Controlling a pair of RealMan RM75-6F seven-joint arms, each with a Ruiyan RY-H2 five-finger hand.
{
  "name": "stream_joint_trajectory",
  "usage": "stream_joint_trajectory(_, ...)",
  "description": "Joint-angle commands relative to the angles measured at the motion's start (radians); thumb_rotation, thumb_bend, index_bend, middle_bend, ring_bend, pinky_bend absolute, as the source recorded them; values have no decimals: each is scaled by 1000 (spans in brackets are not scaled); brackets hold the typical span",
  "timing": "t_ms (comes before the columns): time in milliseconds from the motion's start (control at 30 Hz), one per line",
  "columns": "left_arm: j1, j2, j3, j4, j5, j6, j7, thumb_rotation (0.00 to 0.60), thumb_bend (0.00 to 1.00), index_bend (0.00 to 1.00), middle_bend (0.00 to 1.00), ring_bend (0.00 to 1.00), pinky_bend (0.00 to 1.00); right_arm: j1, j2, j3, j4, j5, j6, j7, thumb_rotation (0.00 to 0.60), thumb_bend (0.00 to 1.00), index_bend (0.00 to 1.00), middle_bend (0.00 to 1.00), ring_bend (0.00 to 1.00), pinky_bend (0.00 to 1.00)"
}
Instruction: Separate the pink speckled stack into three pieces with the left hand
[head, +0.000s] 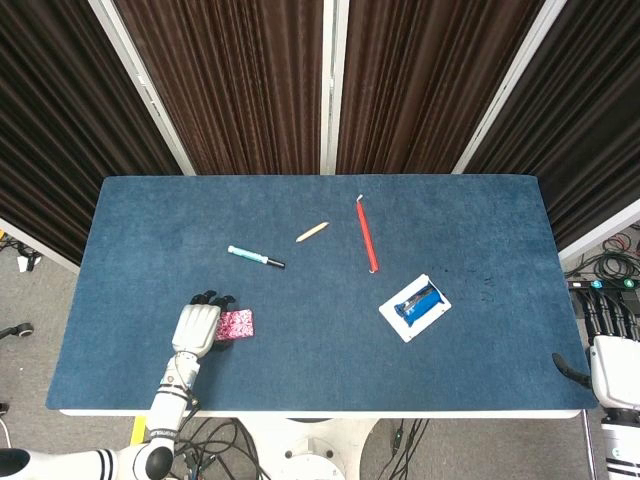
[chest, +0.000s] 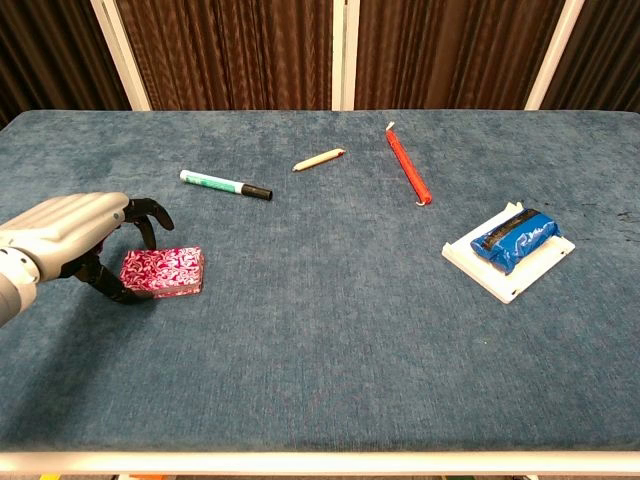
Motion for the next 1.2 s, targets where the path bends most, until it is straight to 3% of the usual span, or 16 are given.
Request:
stream_joint_trajectory(33,2,-2,0,6,3,-1,-2,600,173,279,372,173,217,0,0,0,0,1,-1,0,600,101,0,0,0,0)
stream_joint_trajectory(667,10,-14,-15,22,2,-20,-39,600,217,301,368,174,216,0,0,2,0,17,-13,4,600,101,0,0,0,0)
stream_joint_trajectory(867,13,-14,-16,25,10,-21,-58,600,233,379,396,185,217,0,-2,2,2,22,-15,3,600,101,0,0,0,0)
stream_joint_trajectory(1200,21,-3,-19,24,38,-14,-97,600,241,409,412,186,217,1,-3,4,0,32,-20,-3,600,101,0,0,0,0)
